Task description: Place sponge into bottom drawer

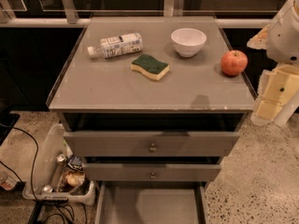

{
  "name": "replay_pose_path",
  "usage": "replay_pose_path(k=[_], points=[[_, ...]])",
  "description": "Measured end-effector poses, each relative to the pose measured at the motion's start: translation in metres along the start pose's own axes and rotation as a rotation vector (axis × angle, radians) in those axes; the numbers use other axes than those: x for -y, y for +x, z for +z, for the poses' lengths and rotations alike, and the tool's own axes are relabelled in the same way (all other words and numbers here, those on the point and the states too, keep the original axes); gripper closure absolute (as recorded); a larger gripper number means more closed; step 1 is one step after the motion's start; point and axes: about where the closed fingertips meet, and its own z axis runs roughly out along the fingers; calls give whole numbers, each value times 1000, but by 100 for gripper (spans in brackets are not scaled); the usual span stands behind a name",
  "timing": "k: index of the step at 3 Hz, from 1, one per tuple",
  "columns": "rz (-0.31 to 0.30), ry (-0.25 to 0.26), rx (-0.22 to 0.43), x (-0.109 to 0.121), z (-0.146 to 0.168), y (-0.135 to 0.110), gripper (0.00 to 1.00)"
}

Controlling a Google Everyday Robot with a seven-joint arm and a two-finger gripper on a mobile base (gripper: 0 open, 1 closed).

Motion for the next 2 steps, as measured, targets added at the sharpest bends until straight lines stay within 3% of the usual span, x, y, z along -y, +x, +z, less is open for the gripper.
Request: replay_pose_path(k=[1, 2], points=[[0, 0, 0, 0, 0, 0, 0], [36, 25, 62, 12, 5, -9, 0]])
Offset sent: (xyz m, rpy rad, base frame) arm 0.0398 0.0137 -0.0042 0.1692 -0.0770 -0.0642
